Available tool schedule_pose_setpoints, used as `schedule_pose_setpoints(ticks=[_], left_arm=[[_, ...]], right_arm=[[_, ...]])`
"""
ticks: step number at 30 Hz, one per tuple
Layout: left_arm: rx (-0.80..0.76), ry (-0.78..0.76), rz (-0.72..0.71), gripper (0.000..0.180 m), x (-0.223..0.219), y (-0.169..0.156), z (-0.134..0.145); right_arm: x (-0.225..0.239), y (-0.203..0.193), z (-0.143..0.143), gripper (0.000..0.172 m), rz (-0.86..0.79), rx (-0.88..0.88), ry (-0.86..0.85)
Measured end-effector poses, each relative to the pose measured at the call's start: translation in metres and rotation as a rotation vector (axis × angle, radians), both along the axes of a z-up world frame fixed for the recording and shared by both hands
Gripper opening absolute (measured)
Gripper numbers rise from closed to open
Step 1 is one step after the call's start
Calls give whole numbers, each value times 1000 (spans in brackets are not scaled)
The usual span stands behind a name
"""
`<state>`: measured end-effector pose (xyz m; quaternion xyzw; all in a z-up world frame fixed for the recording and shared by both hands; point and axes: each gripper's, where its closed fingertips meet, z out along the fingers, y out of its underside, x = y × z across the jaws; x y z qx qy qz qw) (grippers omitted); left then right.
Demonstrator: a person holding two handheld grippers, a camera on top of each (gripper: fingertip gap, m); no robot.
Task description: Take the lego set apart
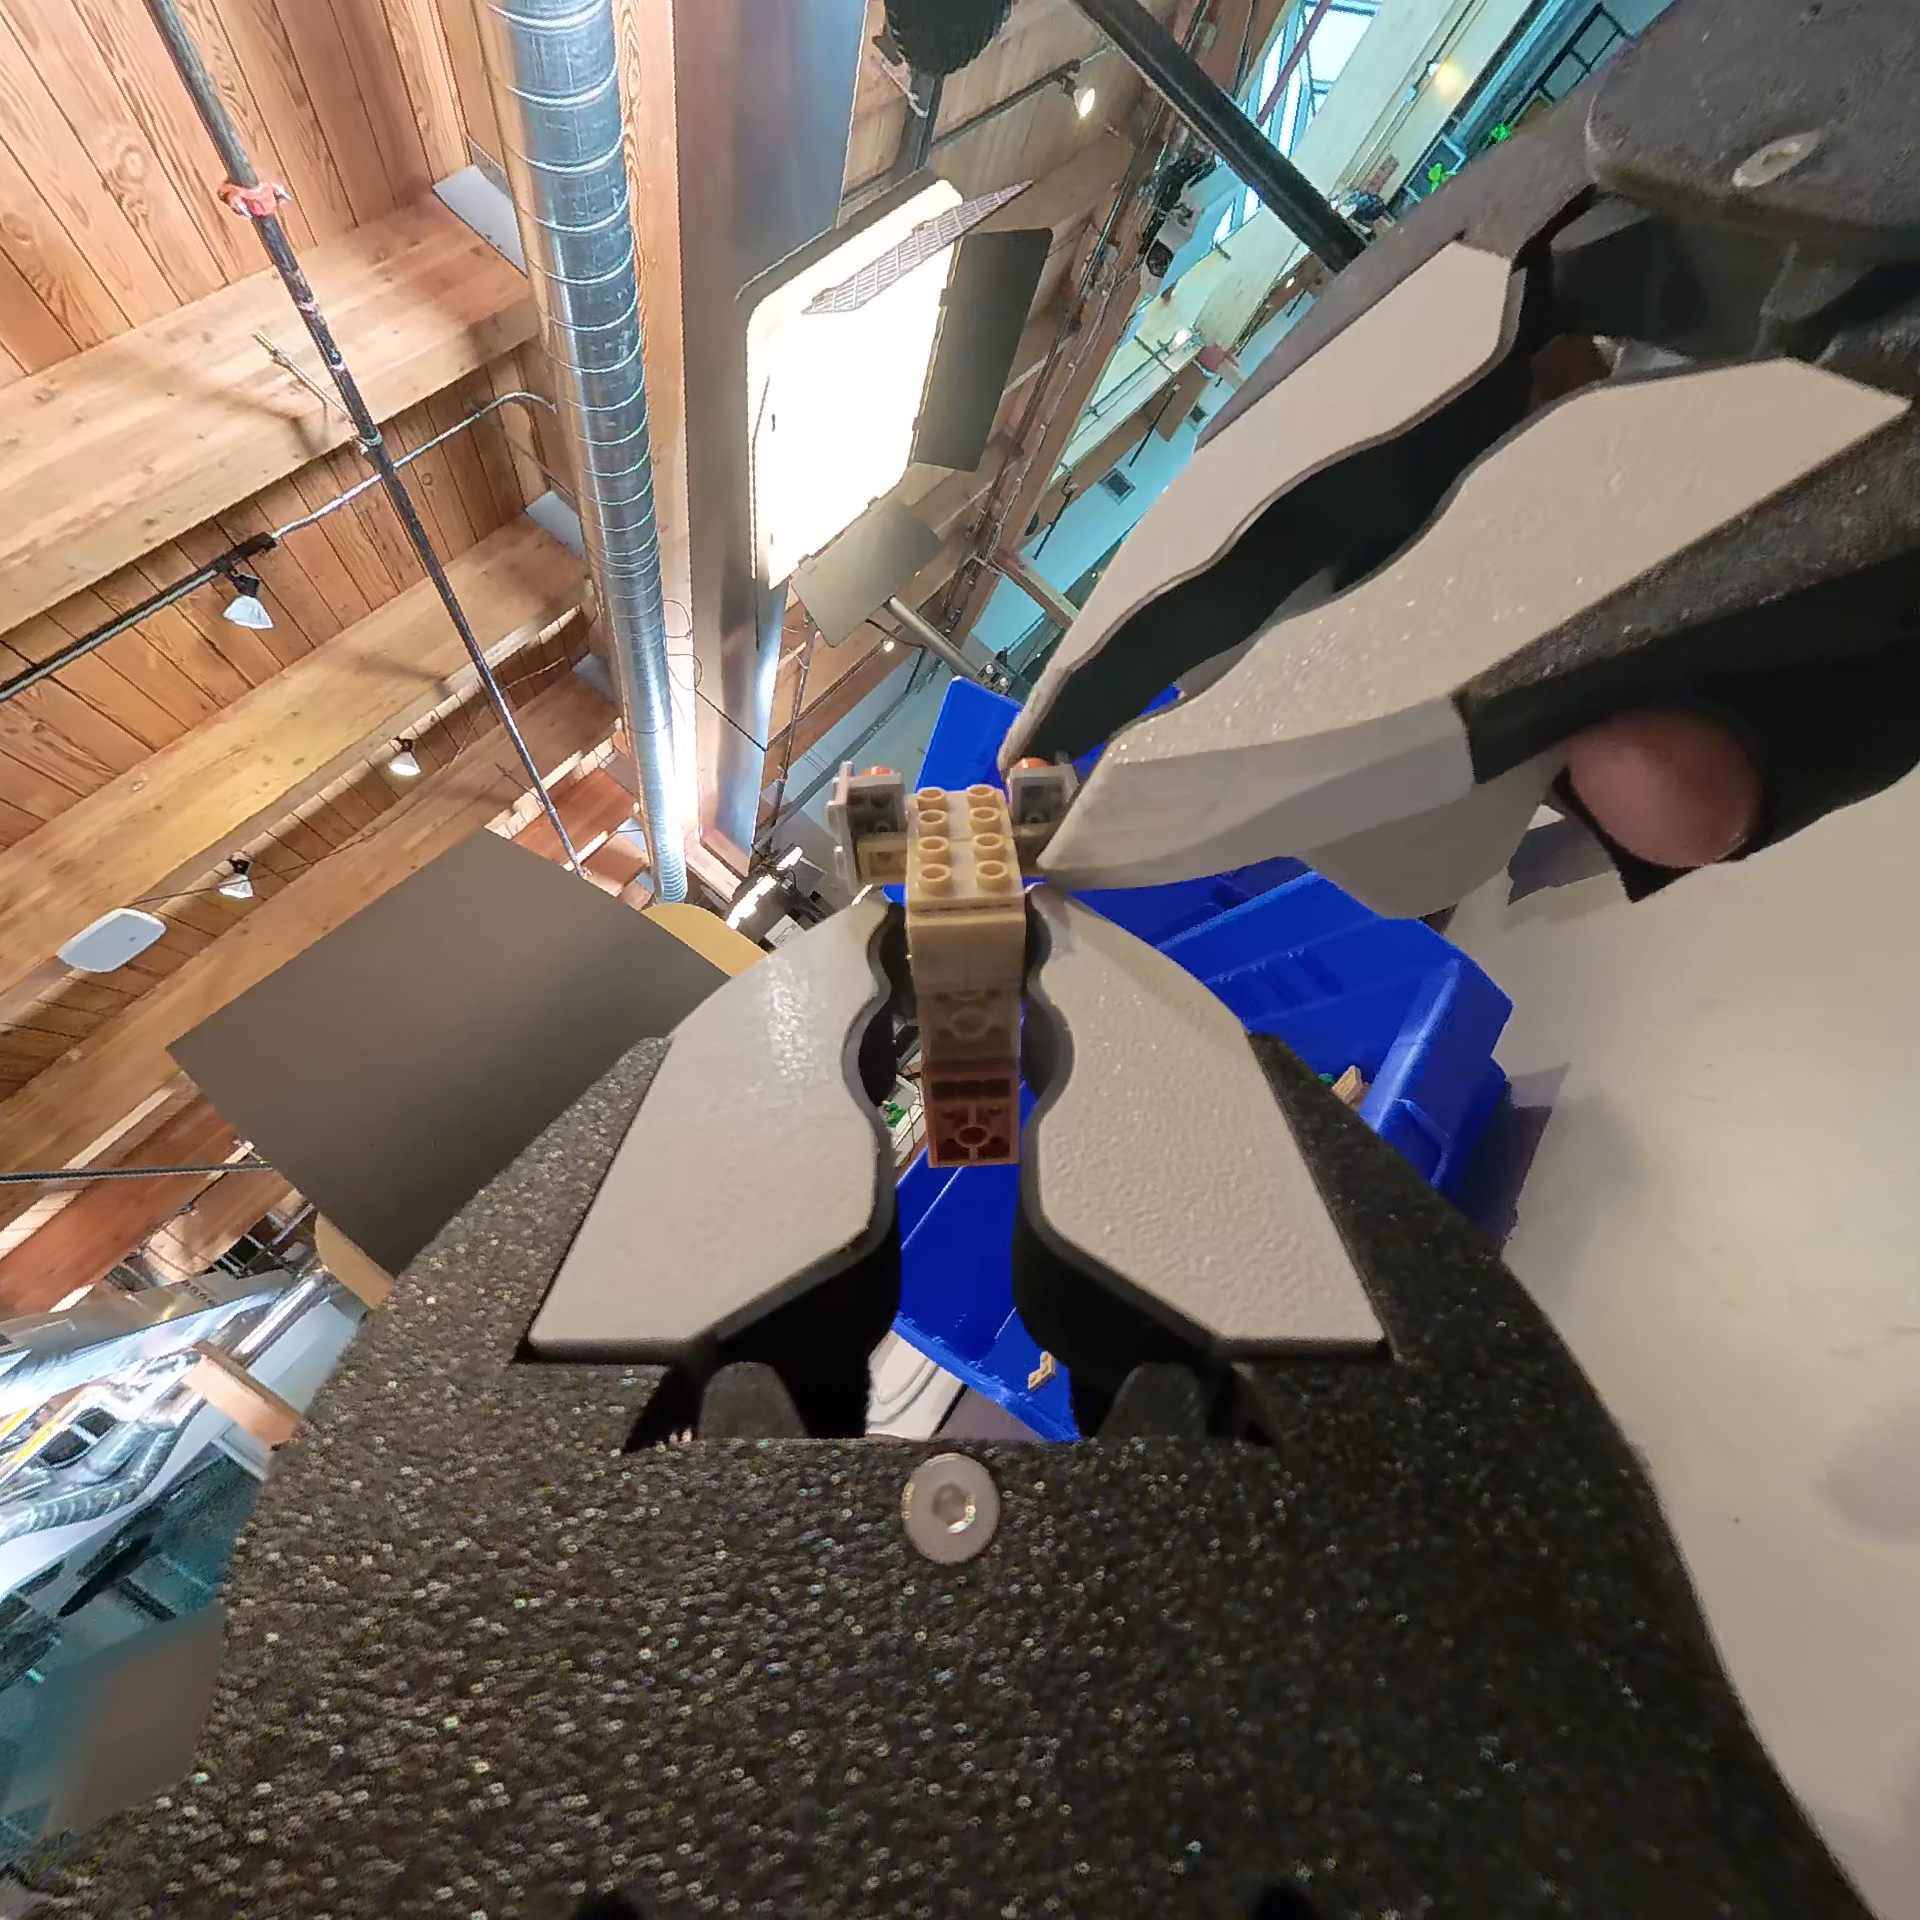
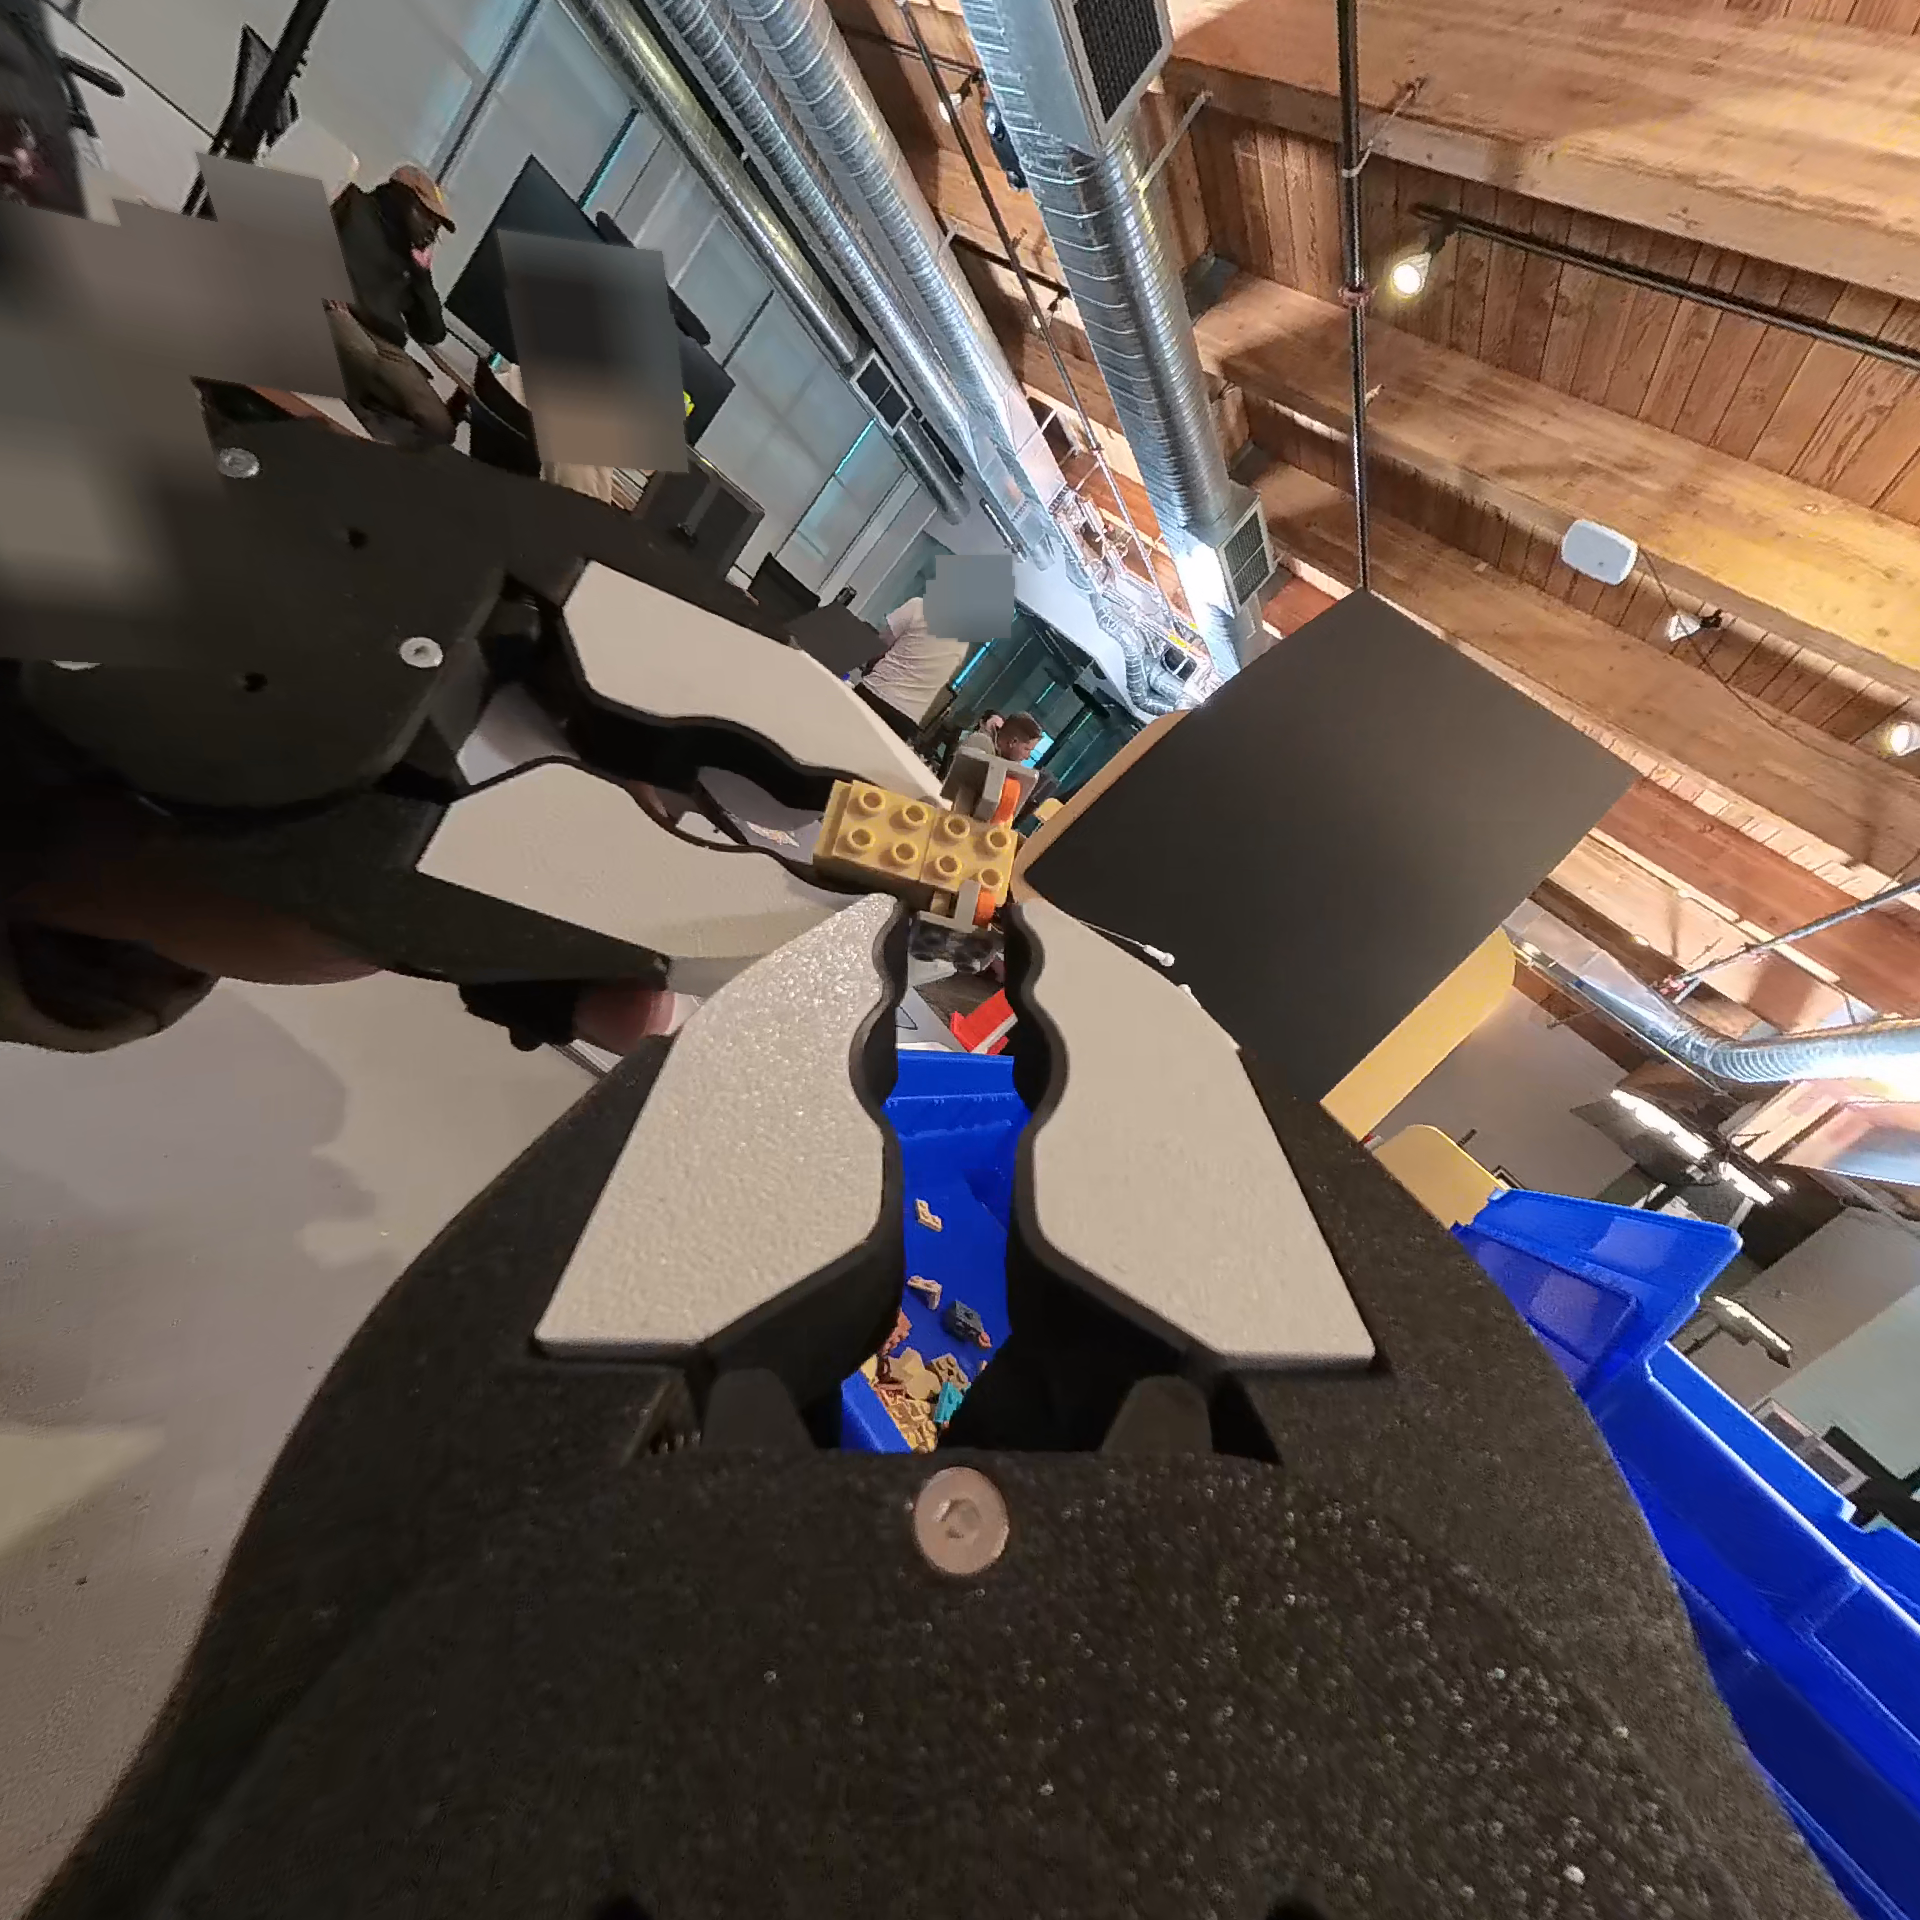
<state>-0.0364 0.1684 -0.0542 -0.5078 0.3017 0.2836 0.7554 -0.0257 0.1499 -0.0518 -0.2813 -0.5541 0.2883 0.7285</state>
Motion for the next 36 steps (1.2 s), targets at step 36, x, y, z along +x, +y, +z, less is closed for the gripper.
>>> schedule_pose_setpoints(ticks=[36], left_arm=[[-9,-191,-398,20,18,-16,-1]], right_arm=[[10,-42,4,16,128,164,58]])
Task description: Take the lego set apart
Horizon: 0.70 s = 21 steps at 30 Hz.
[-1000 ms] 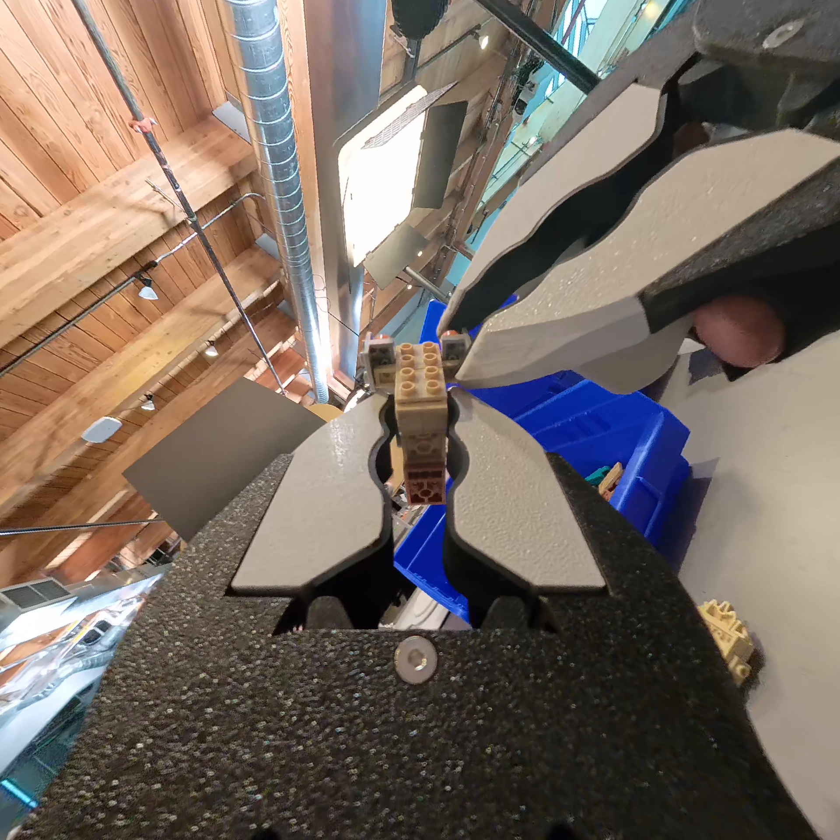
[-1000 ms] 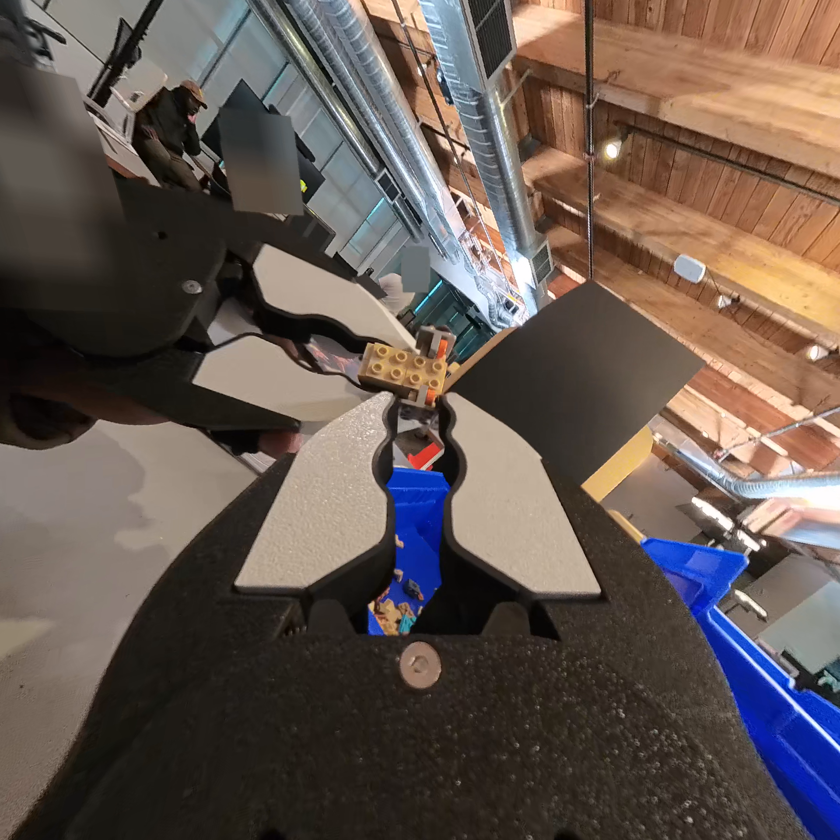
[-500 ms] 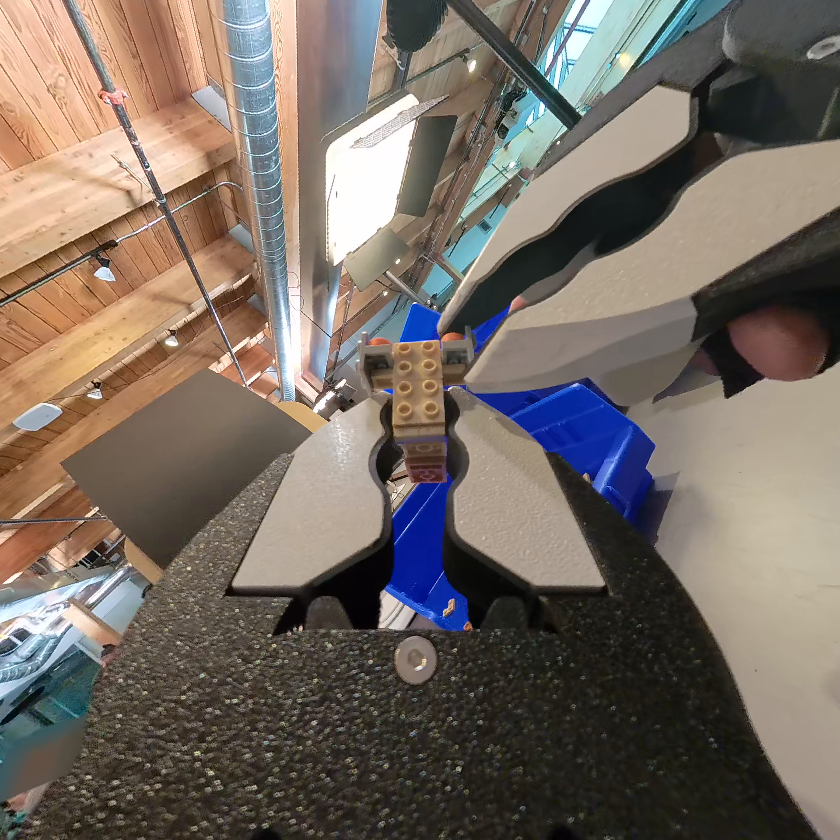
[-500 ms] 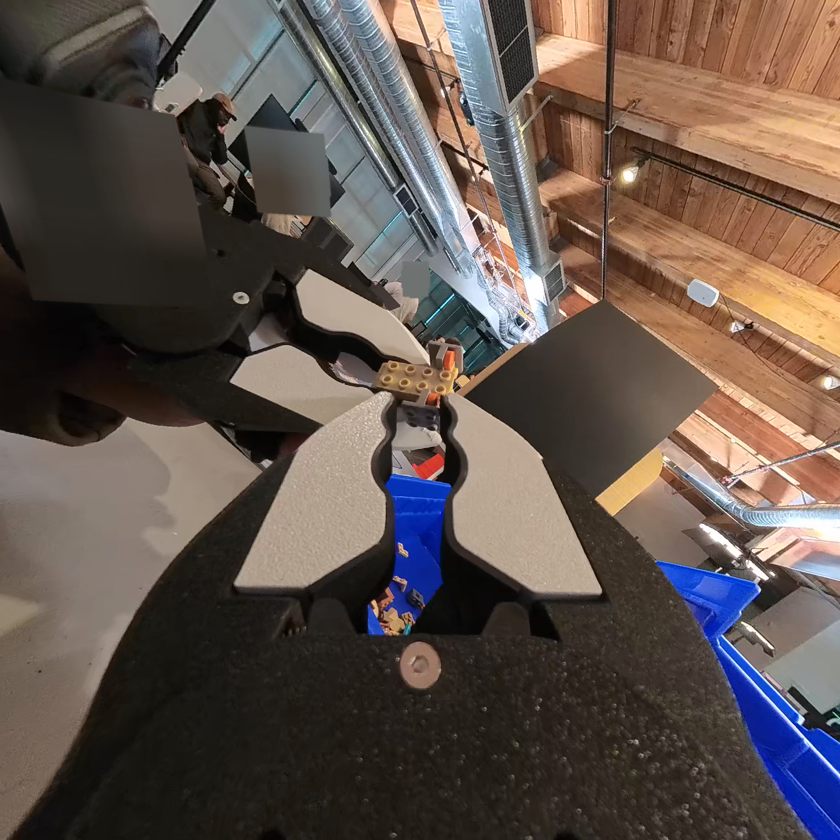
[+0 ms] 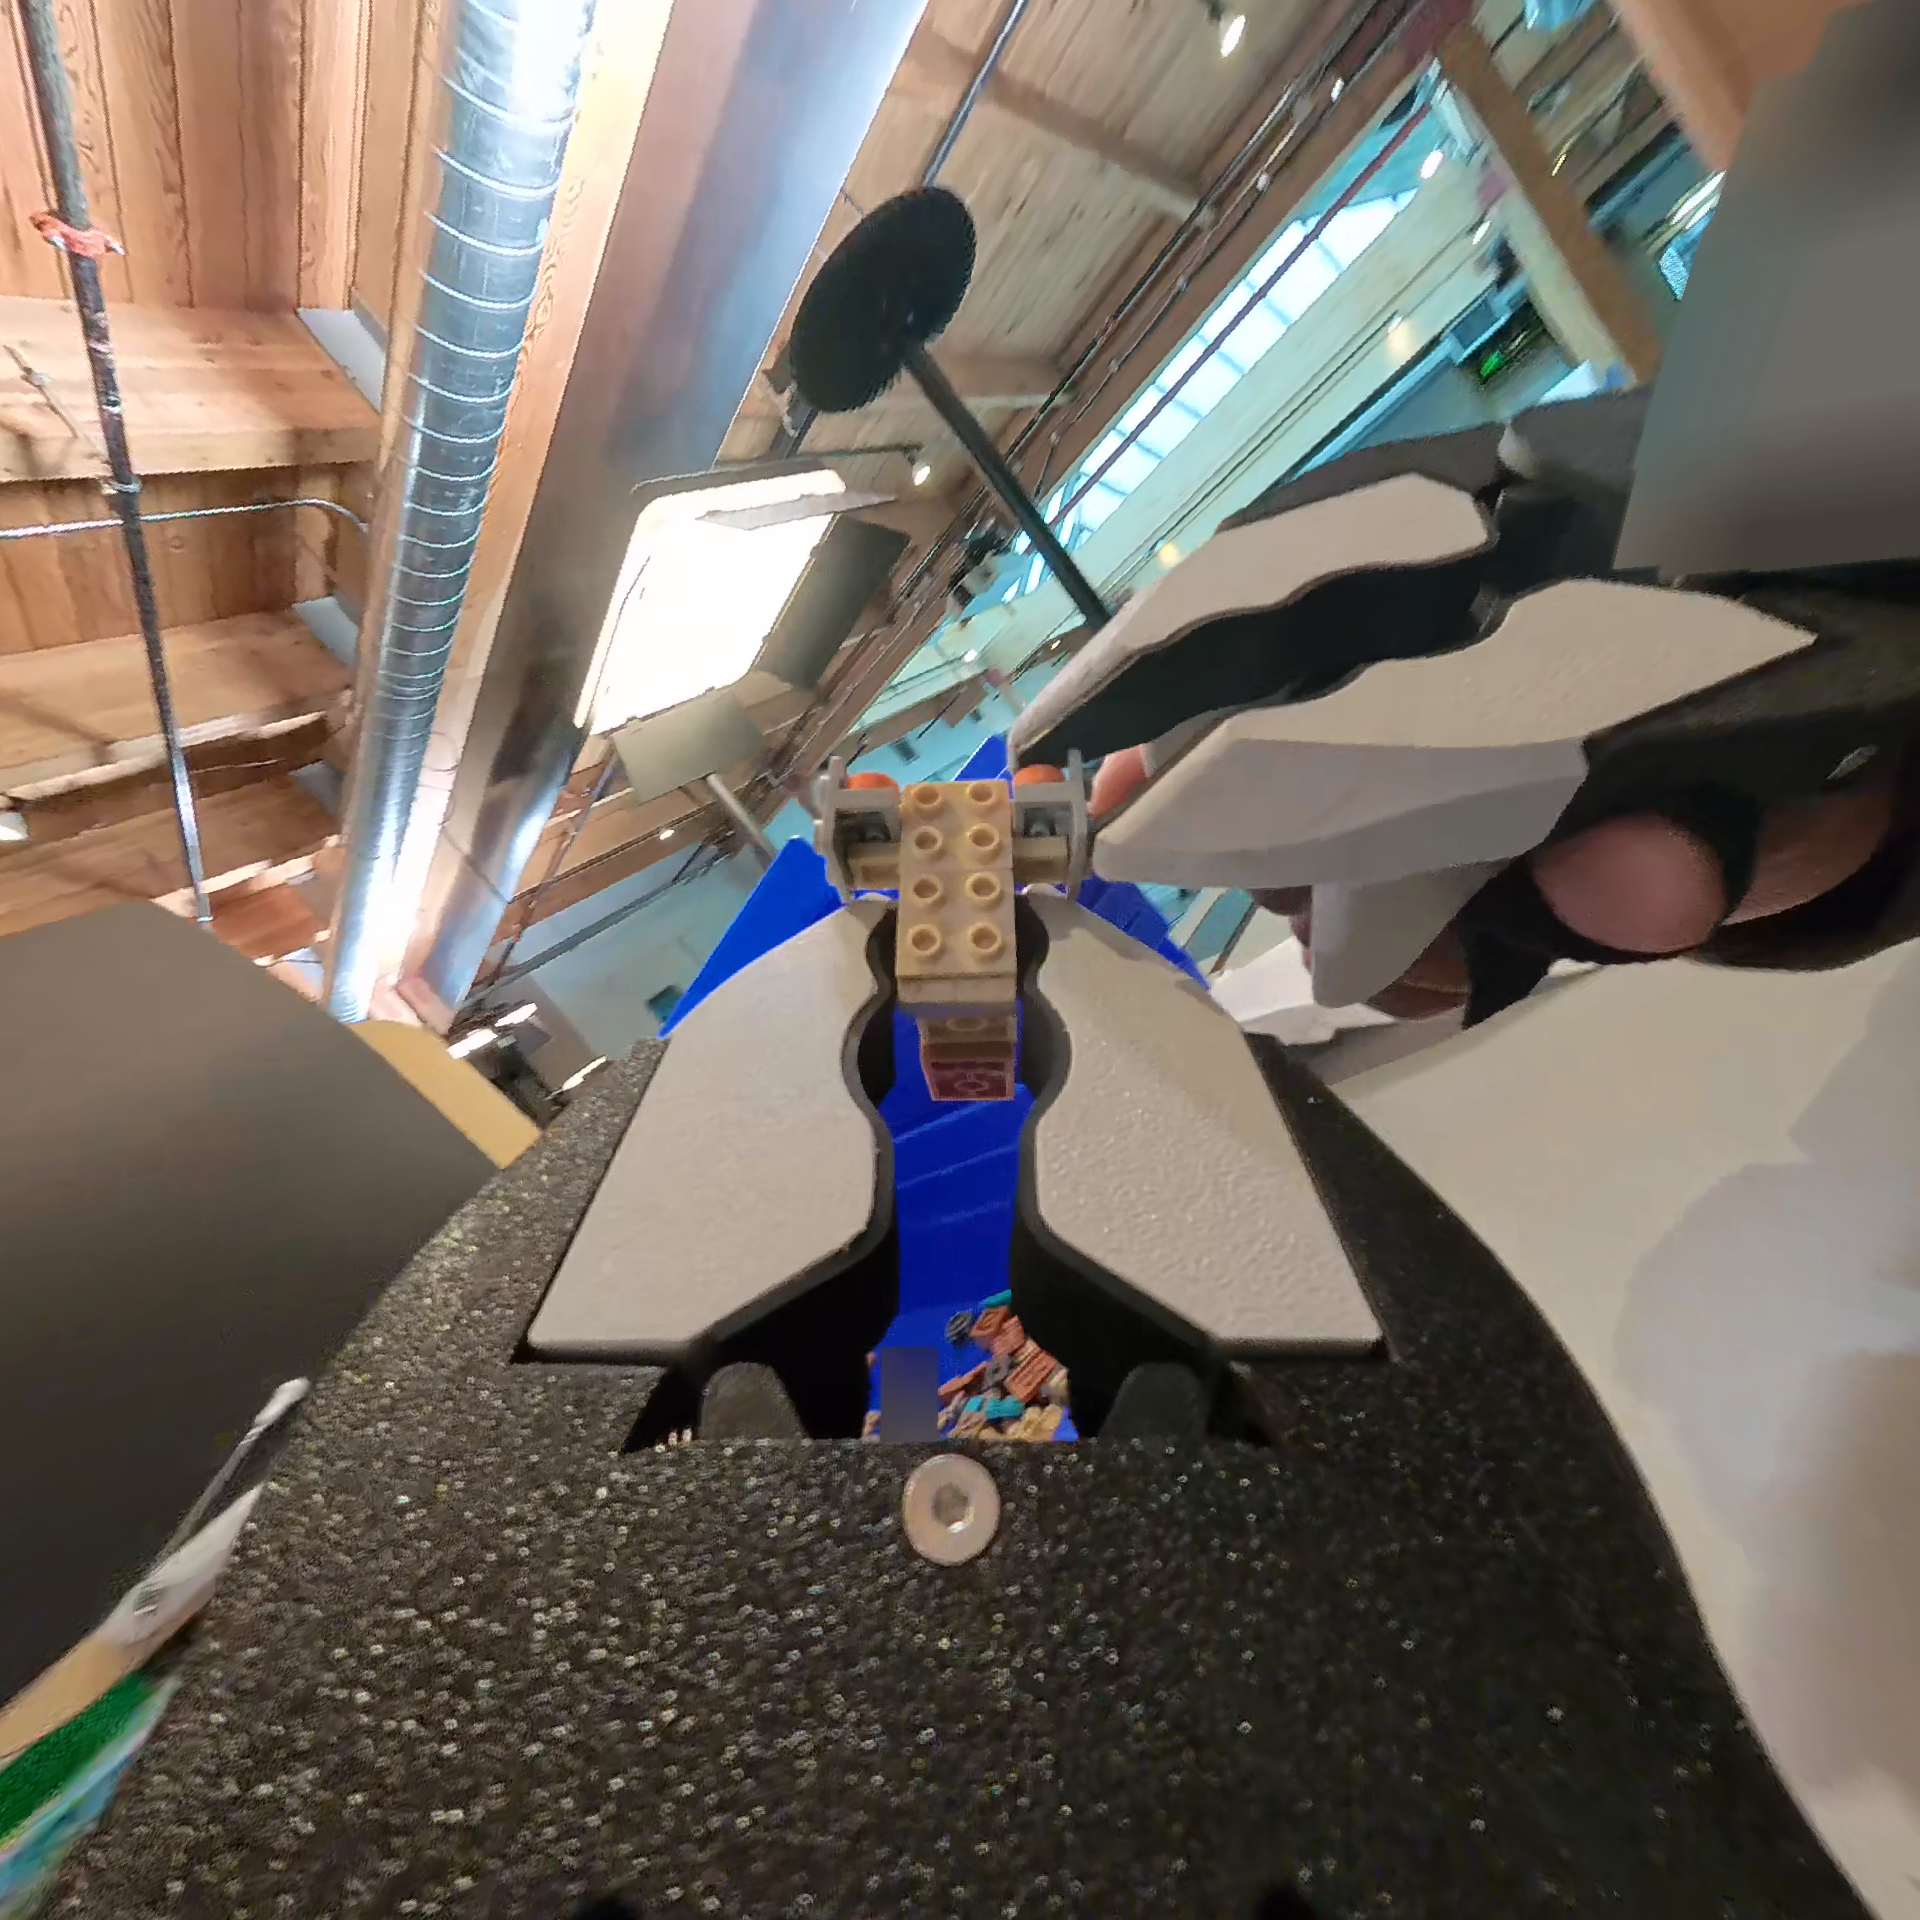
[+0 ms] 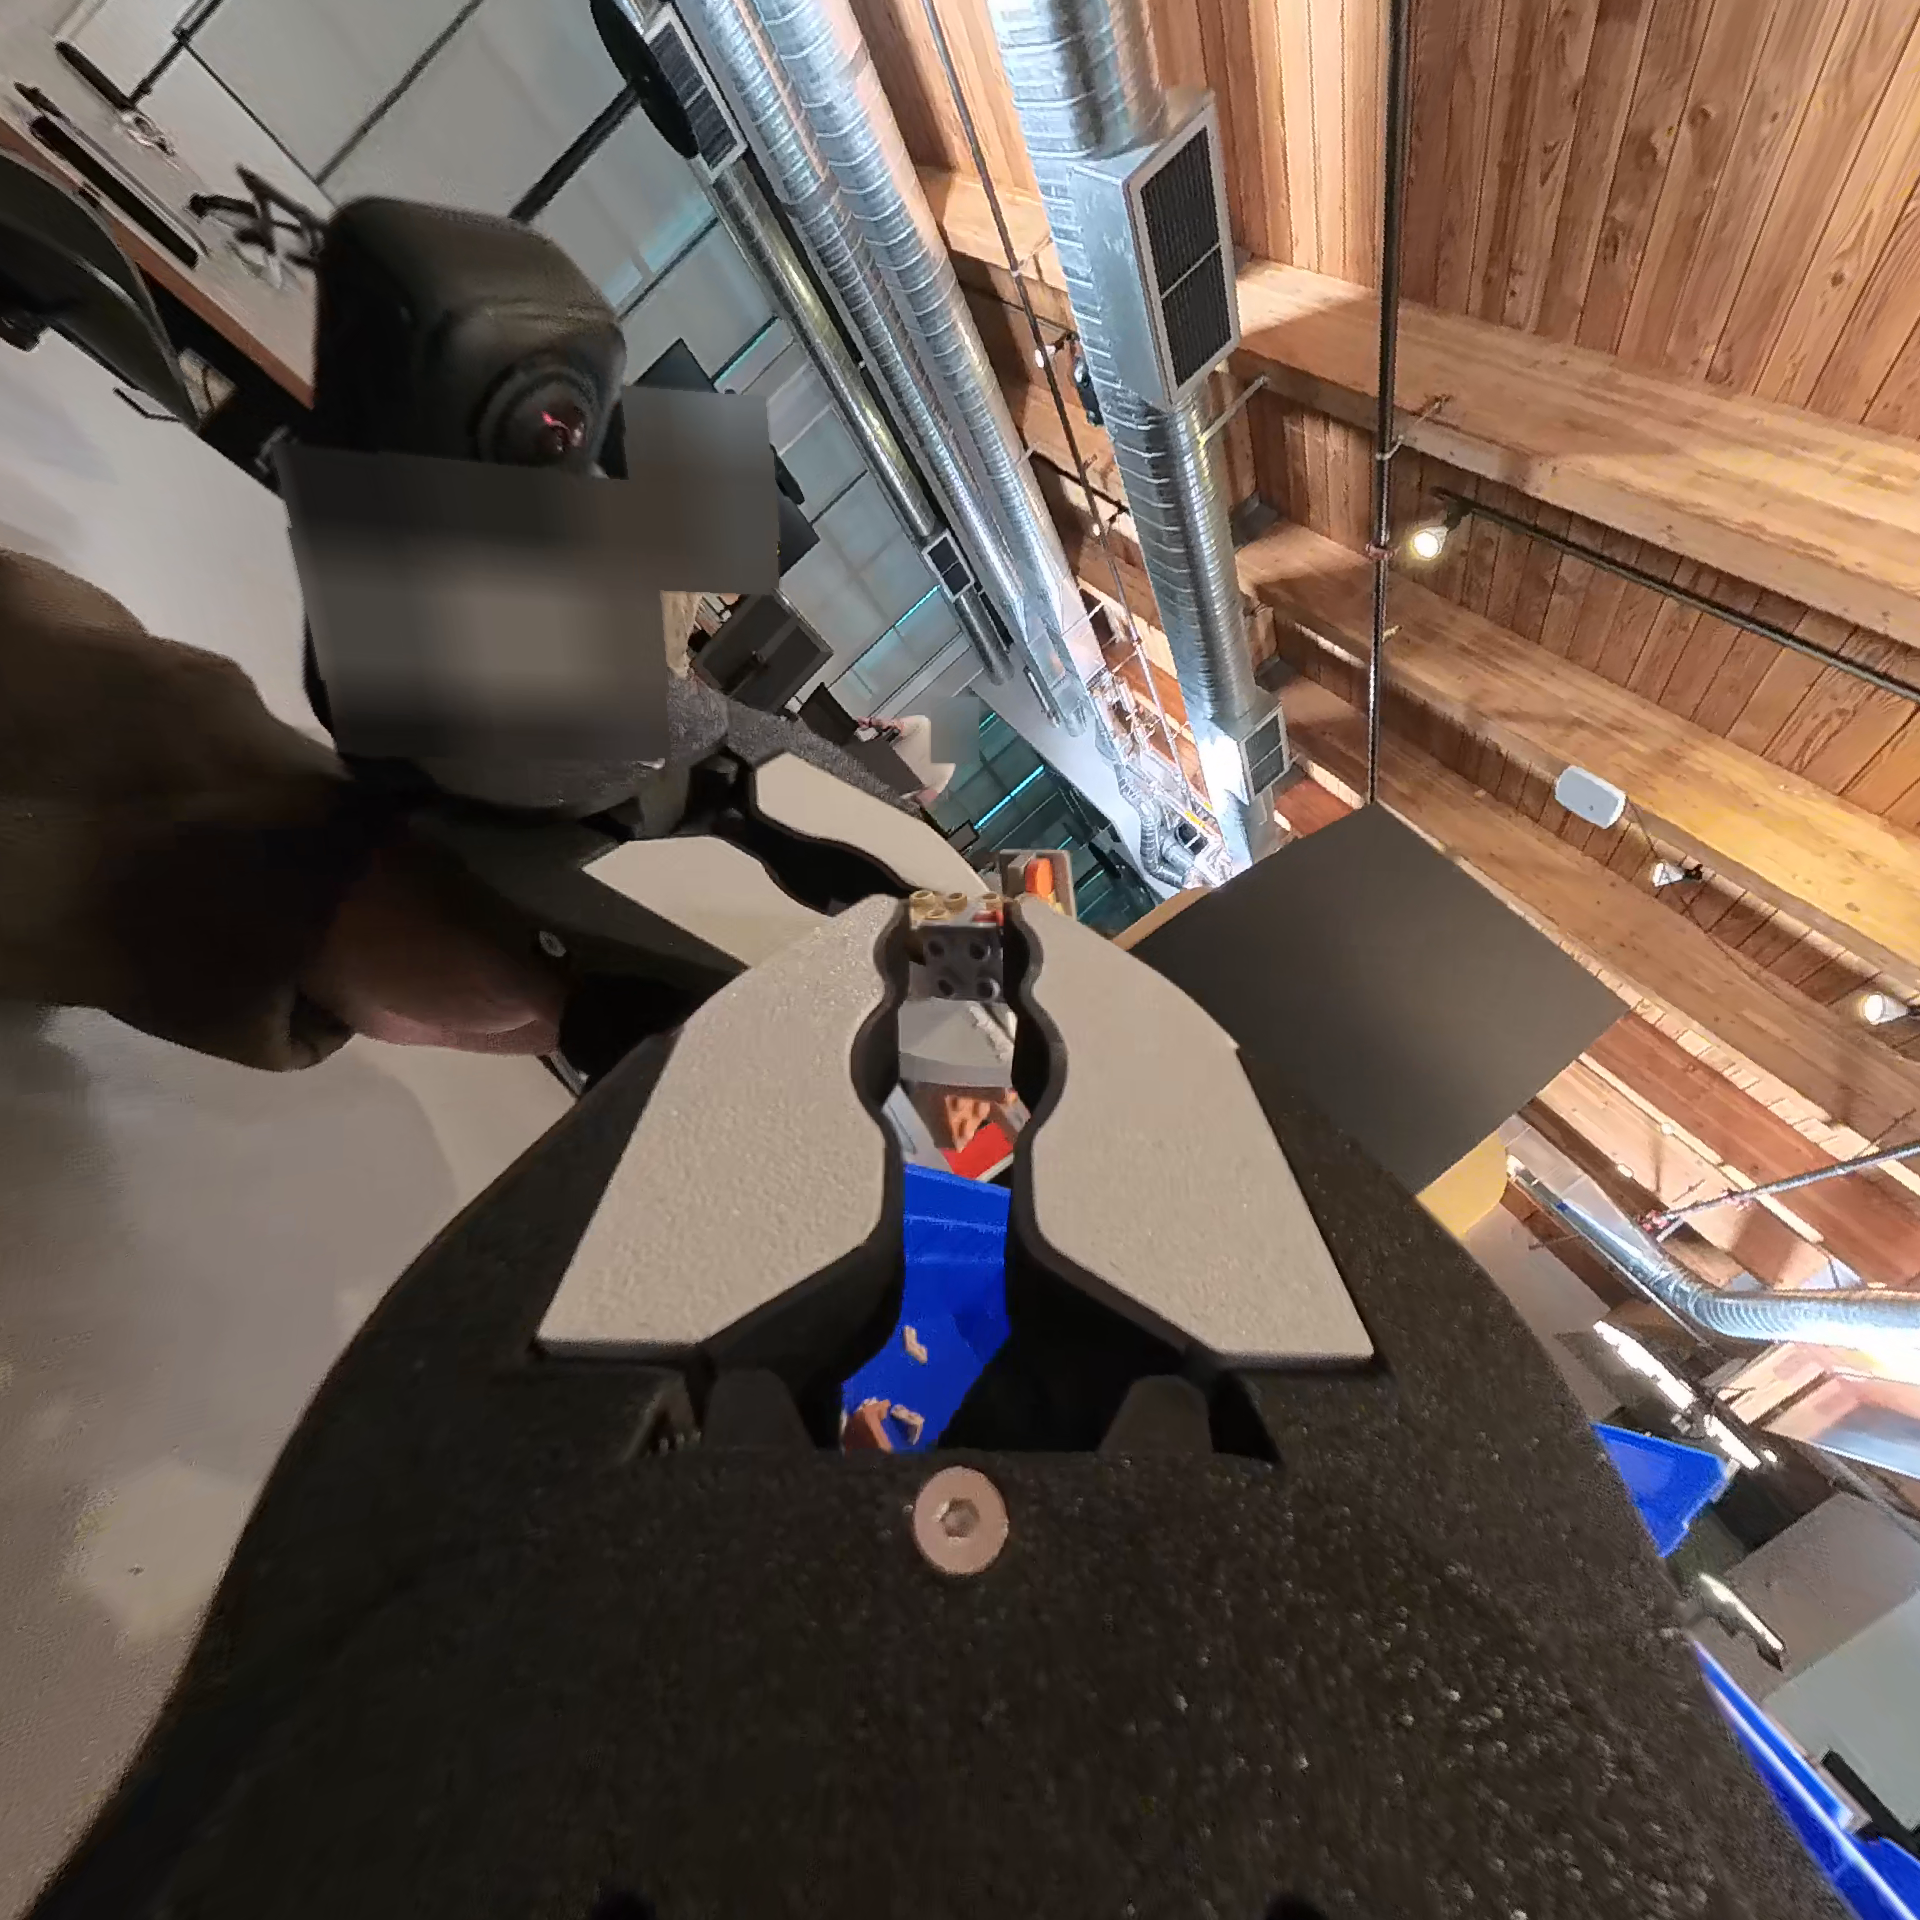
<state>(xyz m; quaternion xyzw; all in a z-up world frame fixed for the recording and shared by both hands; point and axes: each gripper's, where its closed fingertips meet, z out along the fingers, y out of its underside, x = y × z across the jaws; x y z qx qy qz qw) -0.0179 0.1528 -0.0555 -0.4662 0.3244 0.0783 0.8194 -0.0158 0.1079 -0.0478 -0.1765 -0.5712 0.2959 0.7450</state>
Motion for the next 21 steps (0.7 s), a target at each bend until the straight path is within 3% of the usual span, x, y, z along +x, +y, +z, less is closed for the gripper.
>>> schedule_pose_setpoints(ticks=[6,13,17,21], left_arm=[[-97,-228,-317,20,5,-17,12],[-241,-519,-799,20,0,-43,27],[-288,-574,-967,20,1,-56,32],[-316,-567,-1045,19,6,-63,32]], right_arm=[[17,0,22,15,47,-60,104],[12,11,15,14,30,-91,62],[9,6,11,14,25,-55,50],[8,4,7,14,21,-29,39]])
